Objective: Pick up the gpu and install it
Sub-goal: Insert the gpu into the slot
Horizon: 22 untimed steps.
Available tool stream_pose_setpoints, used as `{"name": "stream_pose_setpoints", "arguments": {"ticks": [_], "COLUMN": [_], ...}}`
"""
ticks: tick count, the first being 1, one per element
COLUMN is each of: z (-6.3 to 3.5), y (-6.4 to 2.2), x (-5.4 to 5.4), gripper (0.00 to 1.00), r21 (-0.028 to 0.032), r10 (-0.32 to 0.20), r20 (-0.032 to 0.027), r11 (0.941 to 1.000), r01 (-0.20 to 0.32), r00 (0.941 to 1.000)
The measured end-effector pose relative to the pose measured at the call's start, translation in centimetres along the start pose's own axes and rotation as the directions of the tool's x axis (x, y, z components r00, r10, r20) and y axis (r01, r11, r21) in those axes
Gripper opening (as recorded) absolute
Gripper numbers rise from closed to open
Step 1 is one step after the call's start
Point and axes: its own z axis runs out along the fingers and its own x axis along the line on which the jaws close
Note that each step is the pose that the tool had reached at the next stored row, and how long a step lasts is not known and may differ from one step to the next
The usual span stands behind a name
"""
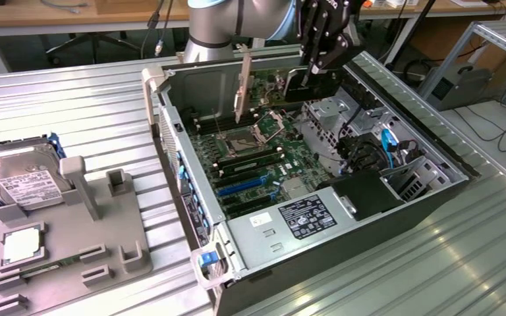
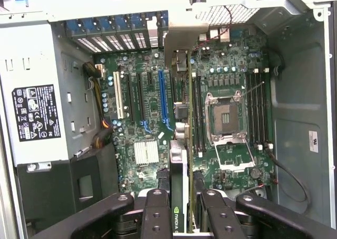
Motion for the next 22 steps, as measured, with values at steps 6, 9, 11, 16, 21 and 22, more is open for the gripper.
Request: {"name": "stream_pose_setpoints", "arguments": {"ticks": [6,9,11,16,21,22], "z": [0.97,1.48,1.84,2.81,4.24,4.39], "y": [-0.01,-0.01,-0.01,-0.02,0.03,0.04], "x": [0.0,0.0,0.0,0.0,0.1,0.1], "gripper": [0.27,0.27,0.27,0.27,0.27,0.27], "r21": [-0.0105,-0.0146,-0.0150,-0.0151,-0.0150,-0.0151], "r10": [0.000,0.000,0.000,0.000,0.000,0.000], "r20": [-0.0010,-0.0013,-0.0014,-0.0014,-0.0013,-0.0014], "r11": [0.9999,0.9999,0.9999,0.9999,0.9999,0.9999], "r01": [0.000,0.000,0.000,0.000,0.000,0.000], "r00": [1.0000,1.0000,1.0000,1.0000,1.0000,1.0000]}}
